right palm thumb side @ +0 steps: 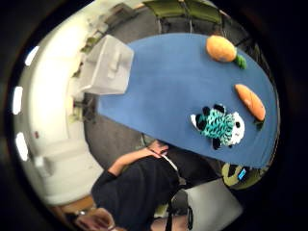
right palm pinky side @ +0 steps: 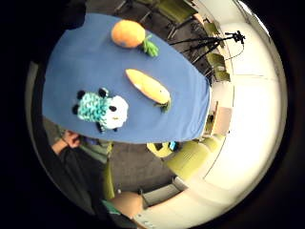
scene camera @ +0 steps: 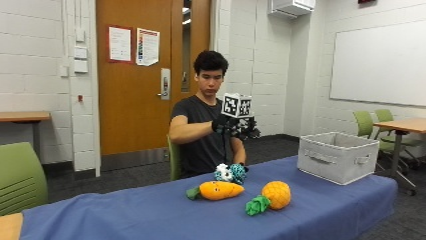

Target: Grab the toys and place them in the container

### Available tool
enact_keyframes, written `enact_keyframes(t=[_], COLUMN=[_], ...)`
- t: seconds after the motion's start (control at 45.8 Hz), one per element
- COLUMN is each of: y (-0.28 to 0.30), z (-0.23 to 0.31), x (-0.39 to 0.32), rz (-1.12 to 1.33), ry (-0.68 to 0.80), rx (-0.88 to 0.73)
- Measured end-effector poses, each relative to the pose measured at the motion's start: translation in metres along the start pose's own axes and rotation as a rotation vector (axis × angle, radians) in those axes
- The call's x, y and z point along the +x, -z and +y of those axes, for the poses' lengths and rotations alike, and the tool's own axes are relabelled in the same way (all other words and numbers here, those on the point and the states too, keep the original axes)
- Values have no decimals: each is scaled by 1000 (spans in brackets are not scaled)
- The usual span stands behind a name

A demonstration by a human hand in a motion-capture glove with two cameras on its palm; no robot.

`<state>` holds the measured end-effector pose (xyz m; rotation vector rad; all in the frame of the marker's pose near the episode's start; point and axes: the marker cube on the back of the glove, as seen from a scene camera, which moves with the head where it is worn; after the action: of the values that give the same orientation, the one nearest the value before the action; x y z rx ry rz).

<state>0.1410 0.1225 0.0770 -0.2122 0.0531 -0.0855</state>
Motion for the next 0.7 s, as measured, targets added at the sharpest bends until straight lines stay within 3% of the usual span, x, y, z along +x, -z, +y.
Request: enact_keyframes(t=[0.306, 0.699], y=[-104, -164], z=[15, 4], x=[24, 32], rz=[-21, 23], ry=[-4, -44], rx=[-92, -95])
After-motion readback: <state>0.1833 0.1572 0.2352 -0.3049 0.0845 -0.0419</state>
